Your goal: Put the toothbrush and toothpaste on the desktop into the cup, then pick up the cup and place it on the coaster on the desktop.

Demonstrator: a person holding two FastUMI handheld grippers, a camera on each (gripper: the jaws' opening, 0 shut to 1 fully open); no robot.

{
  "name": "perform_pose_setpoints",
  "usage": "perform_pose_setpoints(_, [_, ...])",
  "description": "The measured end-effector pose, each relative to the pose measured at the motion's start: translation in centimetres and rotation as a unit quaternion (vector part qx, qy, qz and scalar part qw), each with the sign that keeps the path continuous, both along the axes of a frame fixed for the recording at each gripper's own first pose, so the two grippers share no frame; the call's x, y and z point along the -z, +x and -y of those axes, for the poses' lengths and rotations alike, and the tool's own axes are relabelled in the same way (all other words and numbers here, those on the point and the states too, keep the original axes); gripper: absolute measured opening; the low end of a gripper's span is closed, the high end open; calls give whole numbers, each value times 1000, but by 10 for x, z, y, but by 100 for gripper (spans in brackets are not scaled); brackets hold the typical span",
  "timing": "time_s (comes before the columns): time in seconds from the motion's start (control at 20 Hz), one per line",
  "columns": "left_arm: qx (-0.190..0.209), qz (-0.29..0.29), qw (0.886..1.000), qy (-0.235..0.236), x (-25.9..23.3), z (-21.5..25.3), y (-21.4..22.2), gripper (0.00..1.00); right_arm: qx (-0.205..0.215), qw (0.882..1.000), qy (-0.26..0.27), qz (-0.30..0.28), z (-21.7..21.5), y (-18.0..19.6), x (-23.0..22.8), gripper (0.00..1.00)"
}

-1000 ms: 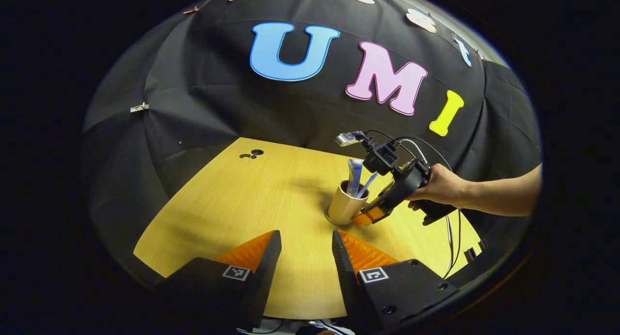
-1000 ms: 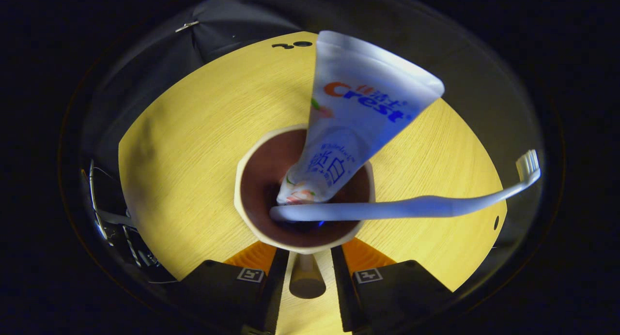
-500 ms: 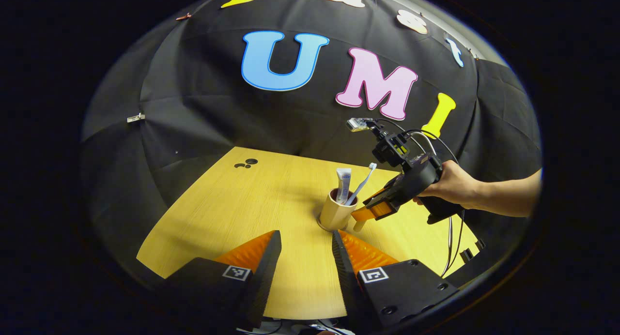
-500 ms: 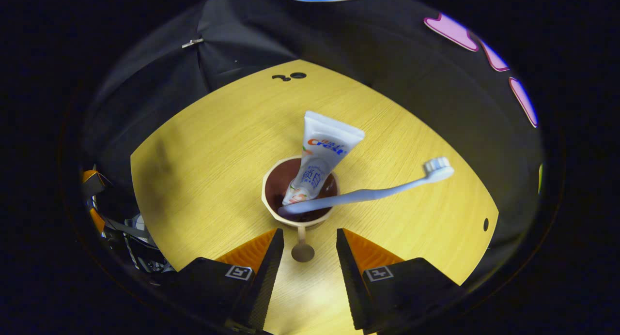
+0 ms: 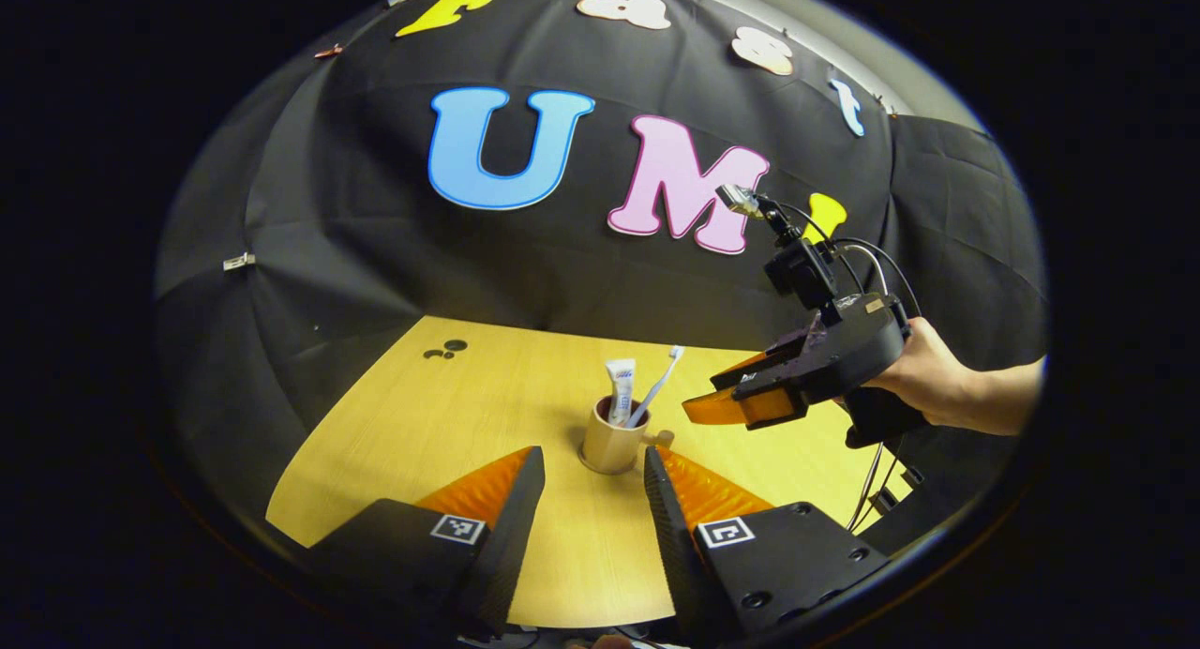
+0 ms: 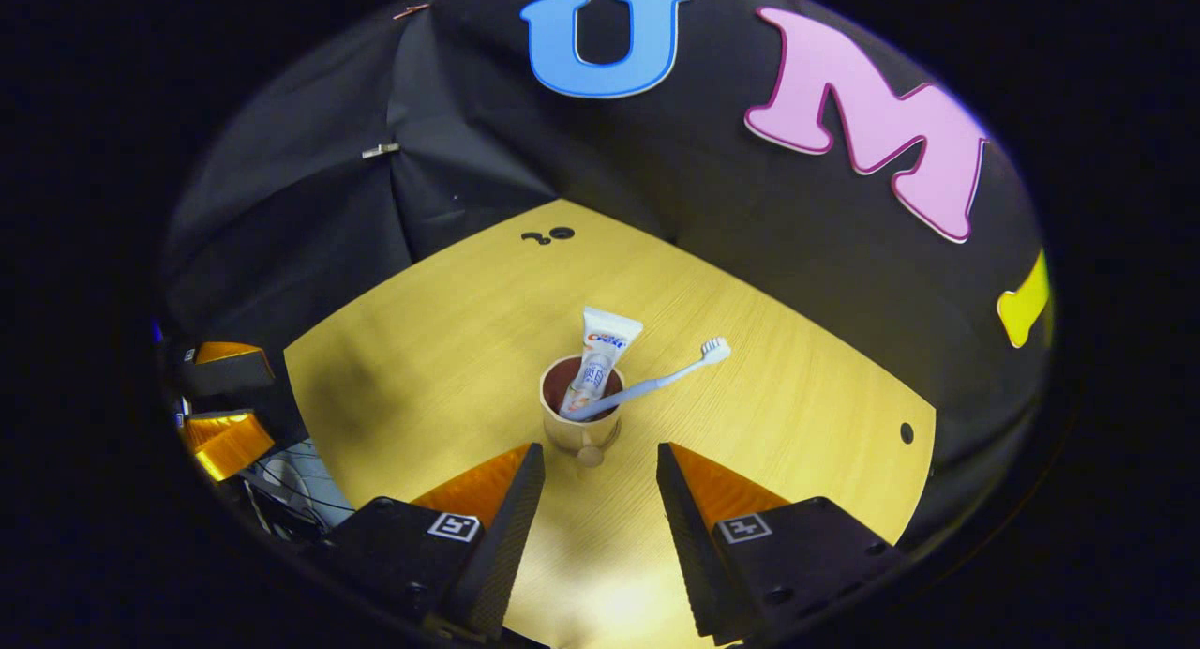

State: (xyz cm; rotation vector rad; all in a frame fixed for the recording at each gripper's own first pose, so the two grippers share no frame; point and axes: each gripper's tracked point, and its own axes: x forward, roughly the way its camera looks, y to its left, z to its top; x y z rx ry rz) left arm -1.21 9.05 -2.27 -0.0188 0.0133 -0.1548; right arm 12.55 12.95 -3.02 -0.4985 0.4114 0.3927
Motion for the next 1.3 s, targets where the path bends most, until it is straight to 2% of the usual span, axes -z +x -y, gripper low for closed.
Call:
perform_pose_setpoints(0.2, [24,19,999,21,-11,20,0,70,-8,999,17,38,0,-33,-21,80])
perform_pose_setpoints(0.3, [30,25,999,27,-14,27,3,77,-7,998,32,48,0,-48,-29,80])
perform_pose_setpoints(0.35, [30,27,999,27,-16,30,4,83,-7,998,38,52,0,-53,-33,80])
perform_pose_setpoints(0.55, [26,28,999,26,-20,41,9,92,-16,996,51,68,6,-69,-43,81])
perform_pose_setpoints(0.6, [23,27,999,28,-21,43,11,100,-18,996,58,71,8,-73,-48,81])
perform_pose_setpoints(0.65, [18,27,999,30,-22,45,13,94,-21,995,67,75,10,-76,-52,81])
perform_pose_setpoints(0.95, [2,30,999,39,-38,65,19,94,-22,988,117,99,33,-93,-75,82])
perform_pose_setpoints(1.3, [-7,22,999,46,-43,92,24,94,-31,981,154,113,57,-110,-81,81])
